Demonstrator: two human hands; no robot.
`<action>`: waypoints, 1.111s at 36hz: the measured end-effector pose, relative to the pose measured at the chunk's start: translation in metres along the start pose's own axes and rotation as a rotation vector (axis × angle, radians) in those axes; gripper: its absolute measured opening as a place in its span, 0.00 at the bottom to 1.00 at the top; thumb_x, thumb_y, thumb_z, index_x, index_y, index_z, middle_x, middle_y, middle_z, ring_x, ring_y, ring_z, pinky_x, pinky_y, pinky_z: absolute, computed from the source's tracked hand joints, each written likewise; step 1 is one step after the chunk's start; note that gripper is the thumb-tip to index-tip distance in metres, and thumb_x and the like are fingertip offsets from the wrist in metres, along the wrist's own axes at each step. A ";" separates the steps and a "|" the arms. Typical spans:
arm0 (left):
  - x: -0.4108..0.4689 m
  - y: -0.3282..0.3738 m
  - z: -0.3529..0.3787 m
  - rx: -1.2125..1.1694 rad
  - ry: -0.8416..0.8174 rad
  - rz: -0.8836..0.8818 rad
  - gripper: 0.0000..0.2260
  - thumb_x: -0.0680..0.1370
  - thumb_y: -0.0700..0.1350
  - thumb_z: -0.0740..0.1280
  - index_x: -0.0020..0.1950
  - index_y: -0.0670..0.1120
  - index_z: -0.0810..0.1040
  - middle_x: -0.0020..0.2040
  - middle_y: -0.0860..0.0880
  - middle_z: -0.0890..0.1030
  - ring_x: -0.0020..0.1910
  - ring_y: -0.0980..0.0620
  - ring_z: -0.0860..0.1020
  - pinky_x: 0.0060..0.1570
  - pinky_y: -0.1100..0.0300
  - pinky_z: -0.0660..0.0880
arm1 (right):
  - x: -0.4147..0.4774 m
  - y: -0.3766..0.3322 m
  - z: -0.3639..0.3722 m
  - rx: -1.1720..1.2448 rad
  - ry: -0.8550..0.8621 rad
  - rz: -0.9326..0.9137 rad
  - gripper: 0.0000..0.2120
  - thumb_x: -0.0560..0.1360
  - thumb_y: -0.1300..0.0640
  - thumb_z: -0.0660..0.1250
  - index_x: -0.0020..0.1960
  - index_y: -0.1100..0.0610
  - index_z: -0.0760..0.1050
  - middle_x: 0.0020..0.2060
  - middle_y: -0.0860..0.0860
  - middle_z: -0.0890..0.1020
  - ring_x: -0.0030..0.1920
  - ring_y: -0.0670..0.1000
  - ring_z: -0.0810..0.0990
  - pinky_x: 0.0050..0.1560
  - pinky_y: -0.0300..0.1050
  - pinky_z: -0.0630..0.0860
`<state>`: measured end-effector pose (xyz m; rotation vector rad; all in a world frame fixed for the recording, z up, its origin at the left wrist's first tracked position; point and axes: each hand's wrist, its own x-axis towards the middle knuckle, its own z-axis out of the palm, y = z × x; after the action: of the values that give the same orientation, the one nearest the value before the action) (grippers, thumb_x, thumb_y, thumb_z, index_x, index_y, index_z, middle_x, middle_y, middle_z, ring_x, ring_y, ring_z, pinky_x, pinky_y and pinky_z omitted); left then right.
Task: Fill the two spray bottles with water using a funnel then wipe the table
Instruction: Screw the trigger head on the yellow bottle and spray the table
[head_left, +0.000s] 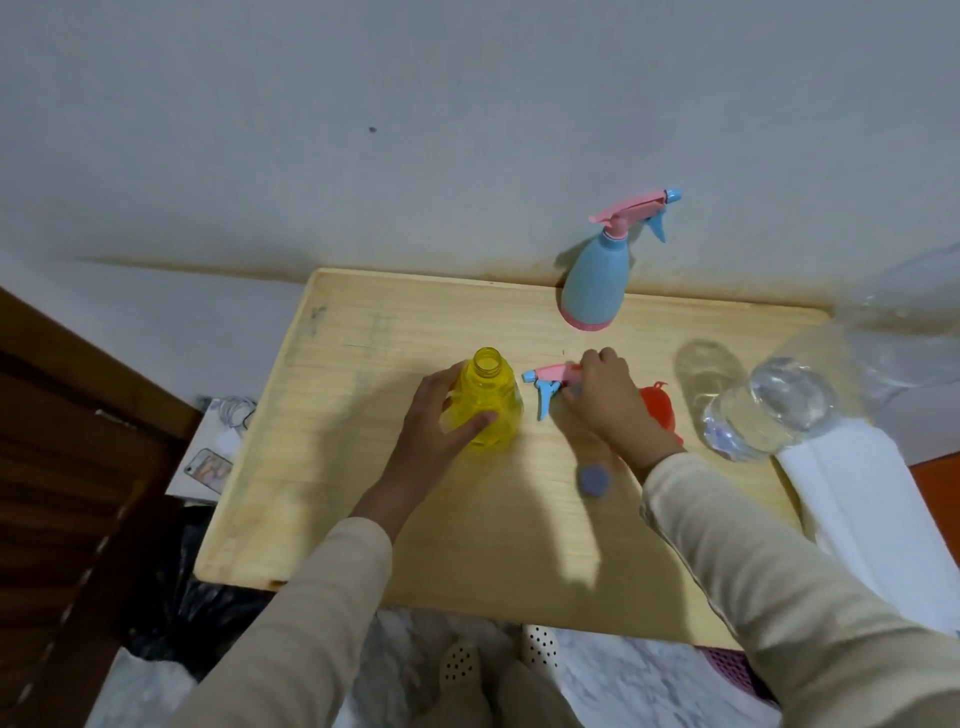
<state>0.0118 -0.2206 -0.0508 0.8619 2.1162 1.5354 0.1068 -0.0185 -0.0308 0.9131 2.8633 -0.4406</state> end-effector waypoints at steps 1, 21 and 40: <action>0.000 0.000 0.000 0.002 -0.001 0.004 0.30 0.68 0.60 0.69 0.68 0.53 0.69 0.63 0.51 0.71 0.62 0.55 0.72 0.61 0.62 0.70 | 0.003 0.001 0.006 -0.024 0.009 0.012 0.12 0.75 0.56 0.59 0.52 0.64 0.73 0.45 0.59 0.72 0.48 0.57 0.69 0.42 0.45 0.60; 0.002 0.003 0.000 0.022 -0.023 0.006 0.35 0.66 0.61 0.69 0.70 0.47 0.69 0.62 0.49 0.71 0.61 0.54 0.72 0.60 0.63 0.69 | -0.017 -0.016 -0.052 0.874 0.338 0.232 0.08 0.72 0.58 0.70 0.47 0.62 0.77 0.36 0.51 0.76 0.38 0.49 0.72 0.33 0.30 0.66; 0.003 0.004 -0.005 -0.037 -0.080 -0.031 0.30 0.66 0.58 0.71 0.66 0.55 0.70 0.60 0.53 0.72 0.62 0.55 0.73 0.66 0.50 0.70 | -0.048 -0.103 -0.153 1.251 0.654 -0.260 0.10 0.72 0.66 0.71 0.51 0.62 0.73 0.46 0.53 0.78 0.50 0.50 0.77 0.48 0.31 0.73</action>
<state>0.0072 -0.2209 -0.0454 0.8598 2.0295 1.4944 0.0843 -0.0788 0.1484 0.8382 3.0320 -2.5283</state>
